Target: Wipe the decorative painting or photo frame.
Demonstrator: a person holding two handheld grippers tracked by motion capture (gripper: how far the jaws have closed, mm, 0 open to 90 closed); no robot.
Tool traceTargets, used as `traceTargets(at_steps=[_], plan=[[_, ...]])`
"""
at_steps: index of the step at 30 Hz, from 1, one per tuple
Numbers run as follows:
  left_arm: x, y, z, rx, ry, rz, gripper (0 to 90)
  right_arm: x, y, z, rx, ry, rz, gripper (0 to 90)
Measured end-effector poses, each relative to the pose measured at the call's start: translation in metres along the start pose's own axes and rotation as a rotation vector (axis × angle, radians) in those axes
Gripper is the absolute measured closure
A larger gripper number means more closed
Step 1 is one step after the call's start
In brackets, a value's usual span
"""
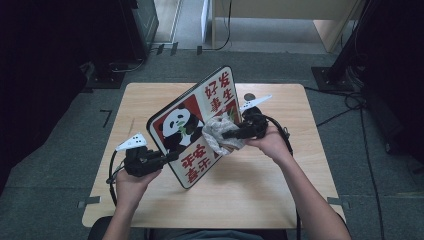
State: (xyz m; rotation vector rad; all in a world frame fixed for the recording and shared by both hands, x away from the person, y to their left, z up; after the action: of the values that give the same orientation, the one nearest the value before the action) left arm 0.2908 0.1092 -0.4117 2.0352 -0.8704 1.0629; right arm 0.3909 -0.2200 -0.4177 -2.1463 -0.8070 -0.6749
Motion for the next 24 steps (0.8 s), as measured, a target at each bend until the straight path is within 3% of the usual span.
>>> traceTargets(at_steps=[12,24], plan=[[0.0,0.0,0.0,-0.002,0.002,-0.002,76.3,-0.021,0.009,0.011,0.005,-0.037,0.038,66.1],[0.0,0.001,0.001,-0.006,0.004,-0.004,75.8,-0.039,0.018,0.02,-0.001,-0.043,0.042,66.0]])
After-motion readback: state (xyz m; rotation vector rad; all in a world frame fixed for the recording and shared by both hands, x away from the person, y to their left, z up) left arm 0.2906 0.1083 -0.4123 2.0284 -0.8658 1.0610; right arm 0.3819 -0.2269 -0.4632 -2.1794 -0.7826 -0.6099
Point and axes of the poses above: each handheld gripper's, and its own axes: z roughly forward along the jaws, x roughly out of its top, y roughly to its right, the point moved 2 cm from there along z, roughly forward along the jaws, and after that the axes turned 7 degrees about z, right-handed, at the moved point
